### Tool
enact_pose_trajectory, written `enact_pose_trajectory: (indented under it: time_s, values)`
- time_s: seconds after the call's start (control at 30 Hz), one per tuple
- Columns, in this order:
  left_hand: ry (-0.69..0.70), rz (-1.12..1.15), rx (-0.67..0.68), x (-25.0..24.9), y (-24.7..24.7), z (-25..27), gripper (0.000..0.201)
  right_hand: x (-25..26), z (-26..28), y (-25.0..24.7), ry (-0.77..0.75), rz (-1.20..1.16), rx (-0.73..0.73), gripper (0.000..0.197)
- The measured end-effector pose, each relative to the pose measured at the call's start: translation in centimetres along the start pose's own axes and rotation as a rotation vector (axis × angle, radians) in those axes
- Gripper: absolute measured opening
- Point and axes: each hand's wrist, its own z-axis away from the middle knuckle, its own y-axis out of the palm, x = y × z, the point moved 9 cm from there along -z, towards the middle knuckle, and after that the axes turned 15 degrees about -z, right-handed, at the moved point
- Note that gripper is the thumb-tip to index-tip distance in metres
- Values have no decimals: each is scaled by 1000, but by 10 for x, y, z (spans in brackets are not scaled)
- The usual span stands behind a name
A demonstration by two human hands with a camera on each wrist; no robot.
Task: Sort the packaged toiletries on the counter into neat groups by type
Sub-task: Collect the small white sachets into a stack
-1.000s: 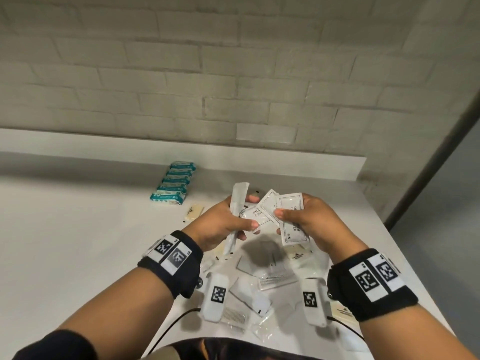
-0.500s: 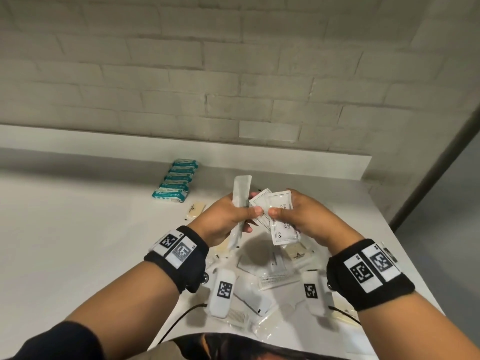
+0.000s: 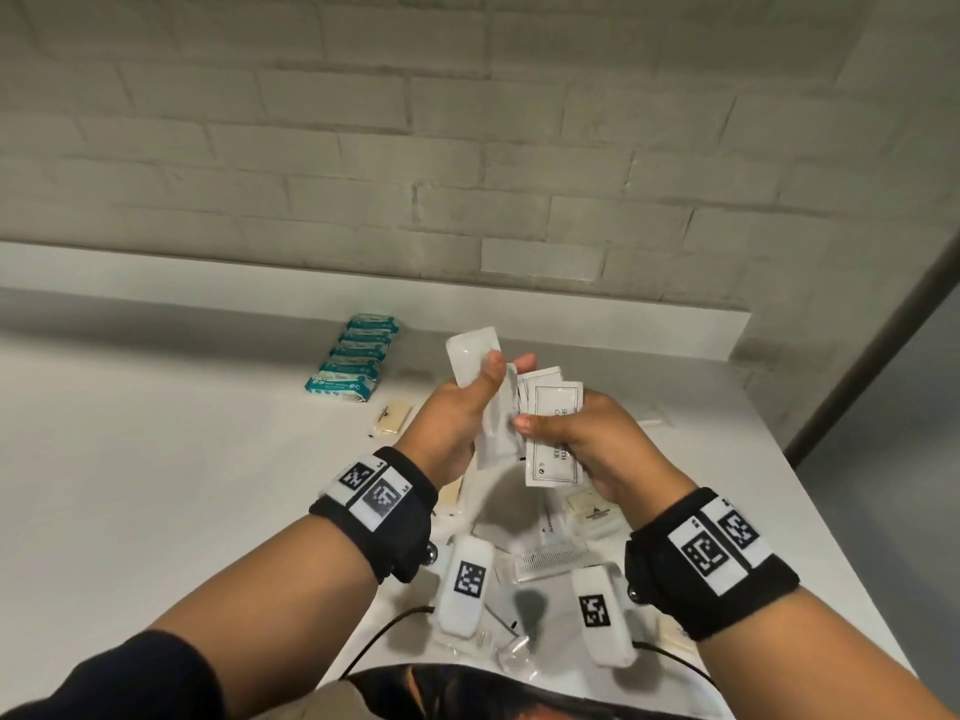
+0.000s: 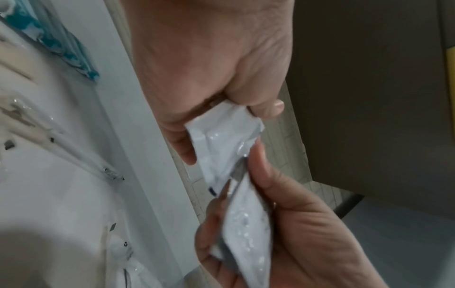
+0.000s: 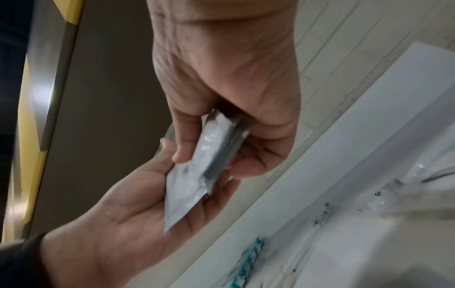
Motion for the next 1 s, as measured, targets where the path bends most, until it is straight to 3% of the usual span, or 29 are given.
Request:
enact_pose_trajectory:
  time_s: [0.27, 0.43, 0.63, 0.73, 0.87, 1.0]
  values:
    - [0, 7, 7, 5, 4, -2, 47, 2, -6, -14, -63, -39, -132, 29]
    - [-9, 47, 37, 8, 9, -3, 46, 3, -4, -2, -39, -6, -65, 33]
    - [-38, 109, 51, 13, 10, -4, 63, 19, -4, -8, -106, 3, -108, 33]
    - [-30, 108, 24, 10, 6, -5, 61, 29, -3, -11, -122, 26, -96, 30]
    - [-12, 54, -62, 8, -6, -5, 42, 22, 0, -5, -54, 48, -32, 30]
    - [-13, -33, -148, 10, -12, -4, 39, 13, -1, -9, -67, 101, -101, 26]
